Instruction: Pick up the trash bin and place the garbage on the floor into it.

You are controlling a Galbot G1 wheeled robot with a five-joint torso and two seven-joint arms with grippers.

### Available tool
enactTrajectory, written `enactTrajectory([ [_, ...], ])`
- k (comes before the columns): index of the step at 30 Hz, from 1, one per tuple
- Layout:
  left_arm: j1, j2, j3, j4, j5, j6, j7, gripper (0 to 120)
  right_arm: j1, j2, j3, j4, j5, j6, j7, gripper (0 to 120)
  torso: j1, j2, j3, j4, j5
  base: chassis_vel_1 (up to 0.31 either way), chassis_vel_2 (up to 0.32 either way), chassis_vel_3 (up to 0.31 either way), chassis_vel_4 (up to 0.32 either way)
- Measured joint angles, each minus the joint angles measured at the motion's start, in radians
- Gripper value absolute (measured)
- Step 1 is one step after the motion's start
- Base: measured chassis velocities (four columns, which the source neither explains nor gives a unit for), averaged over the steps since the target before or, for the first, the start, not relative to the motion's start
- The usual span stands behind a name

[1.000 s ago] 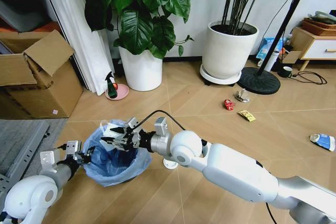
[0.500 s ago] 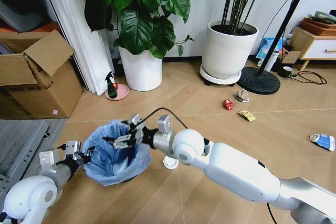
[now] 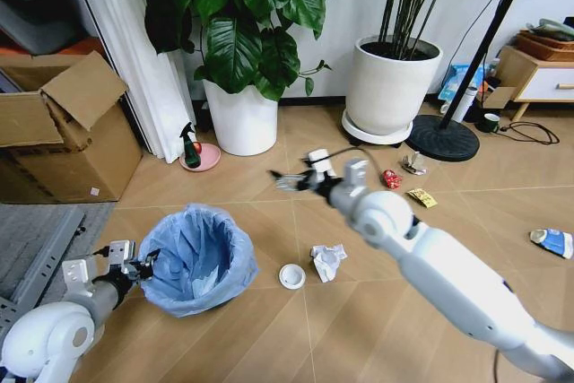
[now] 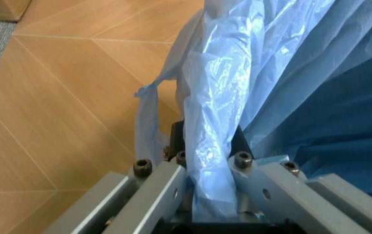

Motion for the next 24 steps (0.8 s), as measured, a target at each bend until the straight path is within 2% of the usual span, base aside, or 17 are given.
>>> enactTrajectory([
  [7, 0.002, -0.007, 0.010, -0.006, 0.011, 0.000, 0.000, 0, -0.150, 0.005, 0.106, -0.148, -0.086, 0.027, -0.038, 100, 0.000, 0.000, 0.000, 0.0000, 0.0001, 0.000, 0.000, 0.000, 0.000],
  [11, 0.007, -0.007, 0.013, -0.007, 0.013, 0.000, 0.000, 0, -0.216, 0.046, 0.146, -0.290, -0.162, 0.070, -0.130, 100, 0.000, 0.000, 0.000, -0.0001, -0.0004, 0.000, 0.000, 0.000, 0.000],
  [12, 0.007, -0.007, 0.013, -0.007, 0.013, 0.000, 0.000, 0, -0.216, 0.046, 0.146, -0.290, -0.162, 0.070, -0.130, 100, 0.000, 0.000, 0.000, -0.0001, -0.0004, 0.000, 0.000, 0.000, 0.000],
  [15, 0.010, -0.005, 0.014, -0.008, 0.015, 0.000, 0.000, 0, -0.222, 0.082, 0.161, -0.384, -0.226, 0.107, -0.262, 100, 0.000, 0.000, 0.000, 0.0001, -0.0003, 0.000, 0.000, 0.000, 0.000],
  [16, 0.010, -0.005, 0.014, -0.008, 0.015, 0.000, 0.000, 0, -0.222, 0.082, 0.161, -0.384, -0.226, 0.107, -0.262, 100, 0.000, 0.000, 0.000, 0.0001, -0.0003, 0.000, 0.000, 0.000, 0.000],
  [19, 0.010, -0.005, 0.018, -0.009, 0.016, 0.000, -0.001, 0, -0.197, 0.133, 0.178, -0.493, -0.329, 0.139, -0.397, 100, 0.000, 0.000, 0.000, 0.0001, -0.0005, 0.000, 0.000, 0.000, 0.000],
  [24, 0.008, -0.001, 0.025, -0.009, 0.016, 0.000, -0.001, 0, -0.185, 0.176, 0.179, -0.553, -0.375, 0.134, -0.439, 100, 0.000, 0.000, 0.000, 0.0001, -0.0006, 0.000, 0.000, 0.000, 0.000],
])
